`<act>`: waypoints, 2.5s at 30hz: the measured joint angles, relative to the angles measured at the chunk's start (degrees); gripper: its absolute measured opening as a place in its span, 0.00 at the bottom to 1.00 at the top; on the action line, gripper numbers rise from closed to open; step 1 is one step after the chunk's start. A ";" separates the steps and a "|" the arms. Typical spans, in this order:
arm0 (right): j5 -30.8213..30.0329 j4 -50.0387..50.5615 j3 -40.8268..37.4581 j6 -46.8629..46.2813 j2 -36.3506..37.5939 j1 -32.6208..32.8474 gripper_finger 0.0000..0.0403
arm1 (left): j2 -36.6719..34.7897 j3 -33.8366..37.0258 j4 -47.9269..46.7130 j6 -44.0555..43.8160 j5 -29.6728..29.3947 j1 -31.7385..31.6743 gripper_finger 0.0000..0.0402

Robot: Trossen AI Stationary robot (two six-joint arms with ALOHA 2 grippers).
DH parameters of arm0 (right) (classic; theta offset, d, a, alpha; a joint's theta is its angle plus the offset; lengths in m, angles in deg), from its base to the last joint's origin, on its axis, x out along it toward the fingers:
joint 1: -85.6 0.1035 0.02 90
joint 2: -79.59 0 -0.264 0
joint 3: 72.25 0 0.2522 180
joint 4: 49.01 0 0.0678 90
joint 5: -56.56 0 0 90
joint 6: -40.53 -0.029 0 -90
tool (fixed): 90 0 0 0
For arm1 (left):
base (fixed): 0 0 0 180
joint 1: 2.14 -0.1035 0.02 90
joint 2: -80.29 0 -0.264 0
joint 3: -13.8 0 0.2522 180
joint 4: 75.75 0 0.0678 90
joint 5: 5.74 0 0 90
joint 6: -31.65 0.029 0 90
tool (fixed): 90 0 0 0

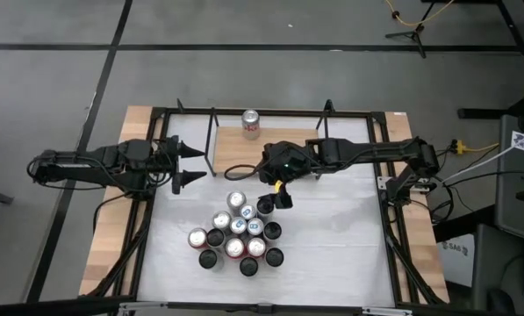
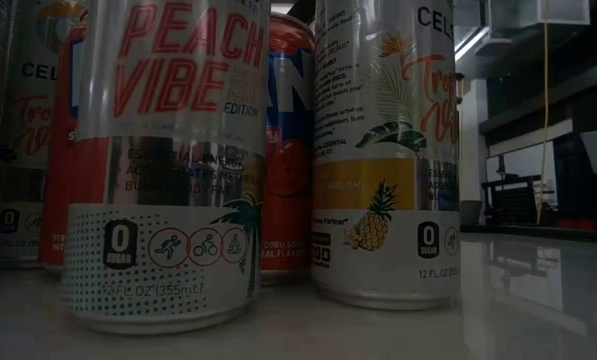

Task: Place canned beverage on shelf
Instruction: Put the white yellow soda can onto the shelf

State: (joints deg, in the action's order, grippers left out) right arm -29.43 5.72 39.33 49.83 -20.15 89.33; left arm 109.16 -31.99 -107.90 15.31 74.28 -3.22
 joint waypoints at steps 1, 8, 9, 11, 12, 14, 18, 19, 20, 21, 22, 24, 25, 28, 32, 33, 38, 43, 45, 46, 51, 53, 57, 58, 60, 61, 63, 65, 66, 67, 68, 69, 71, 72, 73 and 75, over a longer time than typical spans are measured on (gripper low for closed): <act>0.00 0.20 0.00 0.00 0.00 0.00 0.99 | 0.00 -0.01 0.00 -0.01 0.00 0.00 0.87; 3.19 4.51 0.00 0.04 0.00 0.00 0.98 | 0.00 -0.01 0.00 0.00 0.00 -0.02 0.87; 4.74 5.02 0.00 0.06 0.00 0.00 0.98 | 0.00 0.00 0.00 -0.02 0.00 -0.01 0.87; 7.56 5.65 0.00 0.04 -0.39 0.00 0.98 | 0.01 0.00 0.00 -0.01 0.01 -0.02 0.87; 8.69 6.13 0.00 0.02 -0.51 0.00 0.98 | 0.00 0.00 0.02 -0.02 0.01 -0.02 0.87; 9.75 6.60 -0.04 0.04 -1.46 0.07 0.98 | 0.01 0.00 0.00 0.00 0.01 -0.02 0.87; 10.05 7.61 -0.04 0.18 -3.69 0.04 0.97 | 0.02 0.00 0.02 0.01 -0.02 -0.02 0.87; 10.10 7.66 -0.04 0.22 -4.26 0.03 0.97 | 0.02 0.00 0.00 0.00 0.01 0.00 0.87; 10.18 8.11 -0.04 0.49 -4.81 0.00 0.97 | 0.02 0.00 0.00 -0.02 0.01 -0.02 0.87; 10.52 8.61 -0.04 1.24 -5.40 0.00 0.97 | 0.02 0.00 0.00 -0.02 0.05 -0.02 0.87; 10.81 8.79 -0.04 1.70 -5.97 0.01 0.97 | 0.02 0.00 0.00 -0.02 0.05 0.00 0.87; 11.94 8.94 -0.04 1.94 -6.74 0.03 0.97 | 0.02 0.00 0.00 -0.02 0.07 -0.01 0.87; 12.64 9.00 -0.04 1.95 -7.10 0.04 0.97 | 0.02 0.00 0.00 -0.02 0.07 0.00 0.87; 13.14 9.04 -0.04 2.06 -7.28 0.04 0.97 | 0.02 0.00 0.00 -0.02 0.09 0.00 0.87; 13.16 8.98 -0.03 2.97 -7.99 0.07 0.97 | 0.02 0.00 0.00 -0.02 0.13 0.00 0.87; 13.14 9.34 -0.07 2.97 -8.11 0.07 0.97 | 0.02 0.00 0.00 -0.02 0.19 -0.01 0.87; 13.11 10.50 -0.02 3.02 -9.25 0.07 0.97 | 0.01 0.00 -0.01 -0.02 0.22 -0.02 0.87; 13.09 9.70 -0.02 3.02 -10.02 0.07 0.97 | 0.02 0.00 0.01 -0.02 0.22 -0.01 0.87; 12.99 9.70 0.04 3.02 -10.32 0.07 0.97 | 0.02 0.00 0.00 -0.02 0.22 0.00 0.87; 12.36 9.88 -0.02 3.02 -10.59 0.07 0.97 | 0.02 0.00 0.00 -0.02 0.22 0.00 0.87; 9.38 9.92 -0.01 3.06 -11.67 0.07 0.97 | 0.02 0.00 0.00 -0.04 0.21 -0.02 0.87; 9.14 9.76 0.03 3.01 -12.07 0.07 0.97 | 0.02 0.00 -0.01 -0.04 0.20 -0.02 0.87; 9.04 10.03 -0.02 2.73 -12.98 0.45 0.96 | 0.02 0.00 0.00 -0.04 0.20 -0.02 0.87; 8.79 10.39 -0.02 2.71 -13.03 0.49 0.94 | 0.02 0.00 0.00 -0.04 0.20 -0.02 0.87; 8.55 10.25 -0.02 2.73 -13.20 1.00 0.90 | 0.02 0.00 0.00 -0.04 0.20 0.00 0.87; 8.43 10.01 -0.02 2.71 -13.29 1.22 0.88 | 0.02 0.00 -0.01 -0.04 0.20 -0.02 0.87; 8.00 10.27 -0.02 2.66 -13.49 1.33 0.82 | 0.02 0.00 0.00 -0.04 0.20 0.00 0.87; 7.73 10.19 -0.02 2.23 -13.49 1.66 0.76 | 0.02 0.00 0.00 -0.04 0.20 0.00 0.87; 7.48 10.19 -0.02 1.71 -13.49 1.68 0.73 | 0.01 0.00 0.00 -0.04 0.20 -0.01 0.87; 7.41 10.17 -0.02 1.45 -13.49 1.68 0.70 | 0.02 0.00 0.00 -0.04 0.20 0.00 0.87; 7.42 10.18 -0.02 1.21 -13.47 1.67 0.67 | 0.02 0.00 0.00 -0.04 0.20 0.00 0.87; 7.45 10.17 -0.02 0.98 -13.46 1.65 0.64 | 0.02 0.00 0.00 -0.04 0.20 -0.01 0.87; 7.43 10.06 0.00 0.07 -13.44 1.55 0.60 | 0.02 0.00 0.00 -0.04 0.20 0.00 0.87; 7.45 10.06 0.00 -0.10 -13.44 1.55 0.59 | 0.00 0.00 0.00 -0.04 0.20 0.00 0.87; 7.45 10.08 0.02 -0.16 -13.44 1.55 0.58 | 0.02 0.00 0.00 -0.04 0.20 0.00 0.87; 7.38 10.21 0.03 -0.25 -13.42 1.55 0.59 | 0.01 0.00 0.00 -0.04 0.19 -0.02 0.87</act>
State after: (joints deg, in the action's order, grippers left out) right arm -22.05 15.92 39.36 49.59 -33.57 90.88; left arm 109.16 -31.99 -107.90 15.27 74.48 -3.24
